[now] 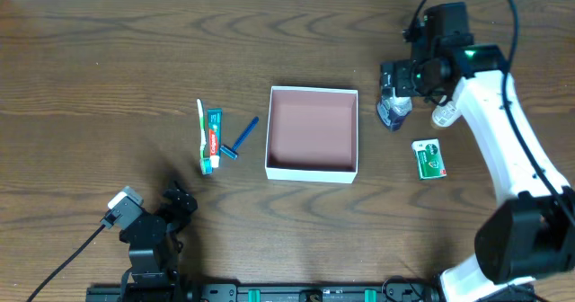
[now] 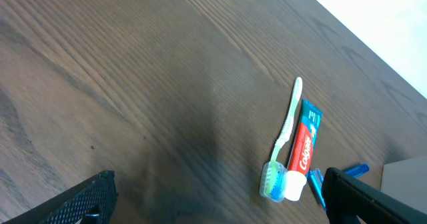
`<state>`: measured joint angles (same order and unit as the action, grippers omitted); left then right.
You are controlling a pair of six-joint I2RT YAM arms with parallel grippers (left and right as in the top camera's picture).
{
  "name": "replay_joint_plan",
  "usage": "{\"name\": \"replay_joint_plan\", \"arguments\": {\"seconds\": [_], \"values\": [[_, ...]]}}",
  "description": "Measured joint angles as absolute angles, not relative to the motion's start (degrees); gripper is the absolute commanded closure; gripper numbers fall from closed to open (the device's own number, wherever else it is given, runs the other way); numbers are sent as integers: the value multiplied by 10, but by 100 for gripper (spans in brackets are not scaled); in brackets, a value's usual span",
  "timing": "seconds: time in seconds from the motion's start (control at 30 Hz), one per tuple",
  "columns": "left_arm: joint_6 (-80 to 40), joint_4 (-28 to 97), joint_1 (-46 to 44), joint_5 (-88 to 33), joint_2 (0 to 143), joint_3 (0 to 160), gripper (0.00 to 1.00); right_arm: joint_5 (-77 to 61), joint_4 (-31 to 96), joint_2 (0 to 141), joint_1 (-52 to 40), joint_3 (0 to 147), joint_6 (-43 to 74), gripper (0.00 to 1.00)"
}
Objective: Pack container
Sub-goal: 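Reach the right gripper to the clear pump bottle and grasp it, then carry the pump bottle into the box and release it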
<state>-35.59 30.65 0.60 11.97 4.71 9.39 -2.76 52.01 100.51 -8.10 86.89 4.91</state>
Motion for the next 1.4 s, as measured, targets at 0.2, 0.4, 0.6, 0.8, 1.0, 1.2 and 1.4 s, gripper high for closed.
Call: {"name": "replay_joint_plan", "arguments": {"seconds": [0.2,0.4,0.6,0.8,1.0,1.2,1.4], "values": [[-356,306,6,120,47,94,2,-4,521,1054,-92,870,46,21],[-356,306,6,120,47,94,2,1,526,1066,-92,871,56,39],[-356,306,6,120,47,94,2,4,532,1066,-93,871,63,57],[-356,306,6,120,47,94,2,10,529,1066,-92,873,67,73],[-356,306,6,120,47,94,2,20,532,1066,-93,873,67,82],[-356,306,6,120,47,94,2,32,543,1057,-93,873,67,96],[-356,307,6,120,47,94,2,43,553,980,-110,872,69,99]]}}
